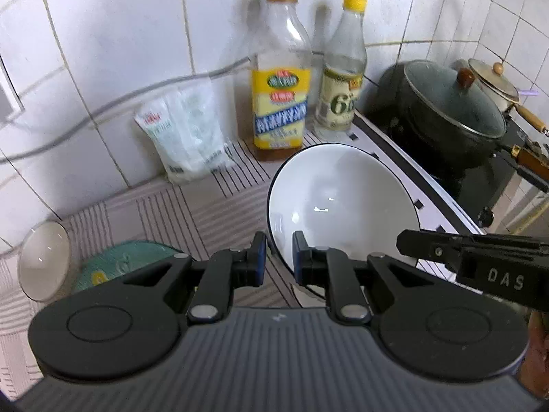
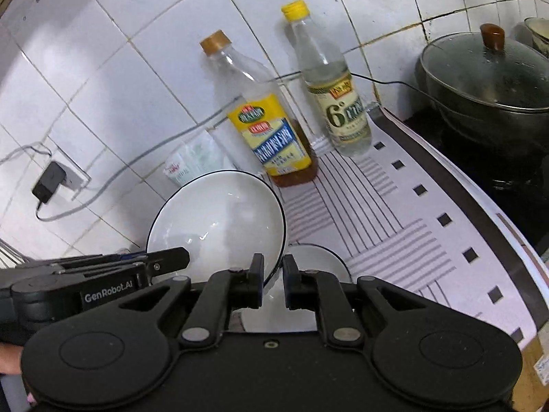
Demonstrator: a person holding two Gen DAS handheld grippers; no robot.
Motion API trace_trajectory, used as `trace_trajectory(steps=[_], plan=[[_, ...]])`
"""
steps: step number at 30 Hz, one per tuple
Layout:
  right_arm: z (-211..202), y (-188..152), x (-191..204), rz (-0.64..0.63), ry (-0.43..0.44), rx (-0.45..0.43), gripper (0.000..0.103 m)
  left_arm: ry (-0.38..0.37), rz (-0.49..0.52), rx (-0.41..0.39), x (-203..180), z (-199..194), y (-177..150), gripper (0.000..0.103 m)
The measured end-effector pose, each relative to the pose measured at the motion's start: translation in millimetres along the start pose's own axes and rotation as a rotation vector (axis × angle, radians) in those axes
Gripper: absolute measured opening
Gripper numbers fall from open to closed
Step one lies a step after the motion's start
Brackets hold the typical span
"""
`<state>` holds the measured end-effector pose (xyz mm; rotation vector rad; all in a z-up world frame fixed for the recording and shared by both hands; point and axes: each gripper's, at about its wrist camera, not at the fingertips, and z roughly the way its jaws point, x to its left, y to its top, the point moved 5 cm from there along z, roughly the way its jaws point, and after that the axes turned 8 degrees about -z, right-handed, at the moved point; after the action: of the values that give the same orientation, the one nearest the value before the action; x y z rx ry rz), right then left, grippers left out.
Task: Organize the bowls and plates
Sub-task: 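Lower the held bowl with the left gripper into the white bowl by the bottles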
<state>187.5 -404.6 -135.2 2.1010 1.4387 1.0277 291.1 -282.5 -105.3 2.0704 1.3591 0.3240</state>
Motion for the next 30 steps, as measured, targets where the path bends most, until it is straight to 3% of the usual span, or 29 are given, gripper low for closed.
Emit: trace_trajectory(steps=[11, 30], plan=[[5.7, -19.0, -14.6, -0.004, -0.051, 0.029, 0.015, -0.005, -0.011, 0.099, -9.0, 30.1, -24.1, 0.014], [17.2, -28.8, -15.6, -0.097, -0.125, 0.052, 0.015, -0.014, -0.052, 0.223, -5.5, 59.4, -35.7, 0.014]])
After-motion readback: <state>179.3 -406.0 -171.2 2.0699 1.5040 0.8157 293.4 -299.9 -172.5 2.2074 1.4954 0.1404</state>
